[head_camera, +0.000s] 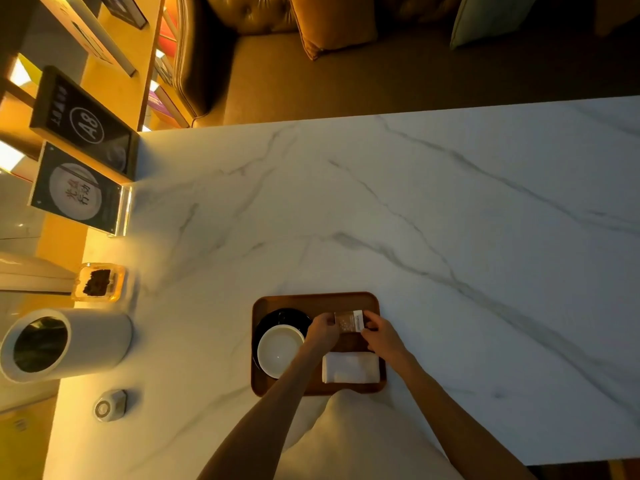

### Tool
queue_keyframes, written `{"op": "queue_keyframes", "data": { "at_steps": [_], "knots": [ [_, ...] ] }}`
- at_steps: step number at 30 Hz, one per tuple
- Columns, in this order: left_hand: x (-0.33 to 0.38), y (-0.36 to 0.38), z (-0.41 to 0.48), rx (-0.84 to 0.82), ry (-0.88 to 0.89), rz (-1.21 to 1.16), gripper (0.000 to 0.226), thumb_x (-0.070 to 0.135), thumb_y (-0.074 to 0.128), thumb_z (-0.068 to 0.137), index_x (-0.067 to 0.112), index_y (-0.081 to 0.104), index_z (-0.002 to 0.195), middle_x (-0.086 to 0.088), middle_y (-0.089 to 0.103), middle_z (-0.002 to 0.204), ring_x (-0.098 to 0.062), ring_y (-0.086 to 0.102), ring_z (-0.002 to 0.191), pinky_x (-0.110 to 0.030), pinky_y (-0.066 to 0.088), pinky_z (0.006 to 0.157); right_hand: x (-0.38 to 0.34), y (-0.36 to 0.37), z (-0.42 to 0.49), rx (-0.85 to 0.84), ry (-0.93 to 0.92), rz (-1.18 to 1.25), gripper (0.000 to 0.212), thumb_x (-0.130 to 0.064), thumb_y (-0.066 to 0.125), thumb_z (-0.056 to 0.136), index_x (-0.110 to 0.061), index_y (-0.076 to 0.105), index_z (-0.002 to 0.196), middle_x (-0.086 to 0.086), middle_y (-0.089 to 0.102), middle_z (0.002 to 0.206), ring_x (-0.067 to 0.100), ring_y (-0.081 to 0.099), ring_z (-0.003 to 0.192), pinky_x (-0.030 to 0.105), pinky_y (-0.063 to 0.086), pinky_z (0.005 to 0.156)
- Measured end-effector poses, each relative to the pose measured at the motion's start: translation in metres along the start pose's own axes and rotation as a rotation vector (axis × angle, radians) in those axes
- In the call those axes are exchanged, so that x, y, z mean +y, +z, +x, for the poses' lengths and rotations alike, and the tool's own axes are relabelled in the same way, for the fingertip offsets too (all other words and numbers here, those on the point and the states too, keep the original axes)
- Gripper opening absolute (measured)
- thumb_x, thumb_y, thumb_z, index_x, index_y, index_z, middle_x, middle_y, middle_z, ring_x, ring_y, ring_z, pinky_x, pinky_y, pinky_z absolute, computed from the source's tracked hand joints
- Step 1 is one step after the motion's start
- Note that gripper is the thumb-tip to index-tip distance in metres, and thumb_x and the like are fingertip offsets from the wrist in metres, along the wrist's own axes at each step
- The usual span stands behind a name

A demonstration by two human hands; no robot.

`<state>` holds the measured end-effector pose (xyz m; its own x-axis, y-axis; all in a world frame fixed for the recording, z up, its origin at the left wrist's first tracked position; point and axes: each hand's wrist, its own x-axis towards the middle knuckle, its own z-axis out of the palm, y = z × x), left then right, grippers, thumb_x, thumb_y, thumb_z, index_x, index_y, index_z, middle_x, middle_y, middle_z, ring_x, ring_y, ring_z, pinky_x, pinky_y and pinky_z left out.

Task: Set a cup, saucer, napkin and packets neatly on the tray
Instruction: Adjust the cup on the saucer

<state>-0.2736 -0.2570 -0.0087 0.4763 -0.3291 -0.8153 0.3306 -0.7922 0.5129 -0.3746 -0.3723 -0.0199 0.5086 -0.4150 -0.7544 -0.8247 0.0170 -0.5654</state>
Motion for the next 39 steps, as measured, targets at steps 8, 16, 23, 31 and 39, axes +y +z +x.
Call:
{"op": "queue_keyframes", "data": {
  "at_steps": [8,16,23,31,39],
  "knots": [
    [0.003,-0.032,-0.028,0.066,0.112,-0.096,0.025,0.016,0.045,0.099,0.006,0.063,0.114,-0.012,0.067,0.095,-0.025,0.066,0.085,-0.037,0.059,0.073,-0.007,-0.019,-0.032,0.141,-0.069,0.133,0.024,-0.021,0.051,0.096,-0.007,0.064,0.111,0.011,0.069,0.099,0.016,0.065,0.082,0.023,0.052,0.066],
    [-0.062,-0.090,-0.093,0.273,0.259,-0.295,0.021,0.016,0.046,0.101,0.009,0.065,0.104,-0.010,0.070,0.088,-0.019,0.064,0.068,-0.029,0.053,0.061,0.004,0.008,-0.081,0.184,-0.136,0.210,0.018,-0.019,0.053,0.095,-0.008,0.066,0.101,0.005,0.068,0.080,0.017,0.064,0.077,0.026,0.053,0.068],
    [-0.120,-0.112,-0.108,0.373,0.139,-0.279,0.023,0.014,0.049,0.097,0.005,0.060,0.115,-0.018,0.069,0.096,-0.026,0.063,0.078,-0.043,0.055,0.076,-0.015,0.070,-0.095,0.054,-0.154,0.137,0.029,-0.021,0.050,0.097,-0.005,0.062,0.118,0.011,0.067,0.096,0.020,0.062,0.088,0.034,0.052,0.080],
    [-0.115,-0.101,-0.094,0.173,0.065,-0.263,0.042,0.019,0.048,0.099,0.002,0.045,0.138,-0.022,0.057,0.129,-0.039,0.057,0.118,-0.043,0.051,0.091,-0.048,0.123,-0.089,-0.058,-0.114,0.099,0.043,-0.018,0.042,0.100,-0.009,0.039,0.142,0.017,0.050,0.134,0.030,0.048,0.123,0.043,0.046,0.102],
    [-0.121,-0.102,-0.071,0.061,-0.028,-0.427,0.051,0.011,0.049,0.098,0.008,0.036,0.147,-0.021,0.050,0.139,-0.037,0.051,0.125,-0.052,0.047,0.105,-0.040,0.129,-0.075,-0.078,-0.046,0.049,0.044,-0.019,0.039,0.101,-0.014,0.034,0.144,0.014,0.045,0.143,0.028,0.044,0.129,0.042,0.042,0.107]
  ]
}}
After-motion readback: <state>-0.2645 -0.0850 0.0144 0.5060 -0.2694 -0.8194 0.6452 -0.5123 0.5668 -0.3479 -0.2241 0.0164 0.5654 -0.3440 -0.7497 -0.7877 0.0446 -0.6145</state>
